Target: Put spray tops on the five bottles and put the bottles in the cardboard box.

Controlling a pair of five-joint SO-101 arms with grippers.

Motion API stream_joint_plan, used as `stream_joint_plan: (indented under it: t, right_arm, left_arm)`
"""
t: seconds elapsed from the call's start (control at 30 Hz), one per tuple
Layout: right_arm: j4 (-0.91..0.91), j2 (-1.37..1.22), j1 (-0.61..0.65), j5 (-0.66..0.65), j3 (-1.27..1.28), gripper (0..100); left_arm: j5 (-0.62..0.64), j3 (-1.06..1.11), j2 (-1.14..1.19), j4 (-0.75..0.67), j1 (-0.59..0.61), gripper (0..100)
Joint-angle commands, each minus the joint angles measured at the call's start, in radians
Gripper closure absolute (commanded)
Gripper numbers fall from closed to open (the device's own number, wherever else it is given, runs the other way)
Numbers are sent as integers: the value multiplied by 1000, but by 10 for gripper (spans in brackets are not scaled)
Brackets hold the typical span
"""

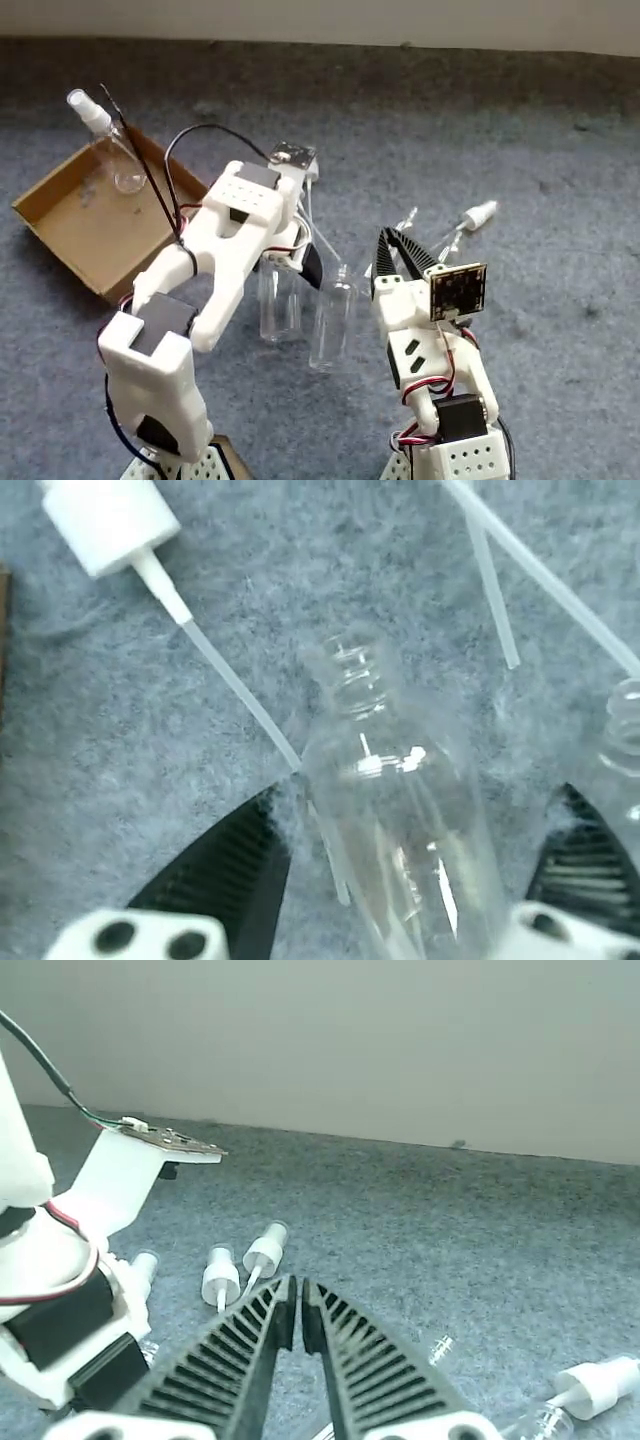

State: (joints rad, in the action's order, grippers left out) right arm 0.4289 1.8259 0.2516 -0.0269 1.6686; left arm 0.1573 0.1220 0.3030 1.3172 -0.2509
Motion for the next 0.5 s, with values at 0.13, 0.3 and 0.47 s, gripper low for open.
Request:
stream_joint_plan:
  t: [0.13, 0.3, 0.47]
  right_arm:
    - [-4, 10, -5, 0, 124, 994]
    - [-4, 10, -5, 0, 124, 994]
    - [-4, 10, -4, -2, 124, 994]
  left_arm:
    - [9, -54, -2, -12, -2, 794]
    - [8, -54, -8, -9, -5, 925]
    - [6, -54, -12, -5, -7, 916]
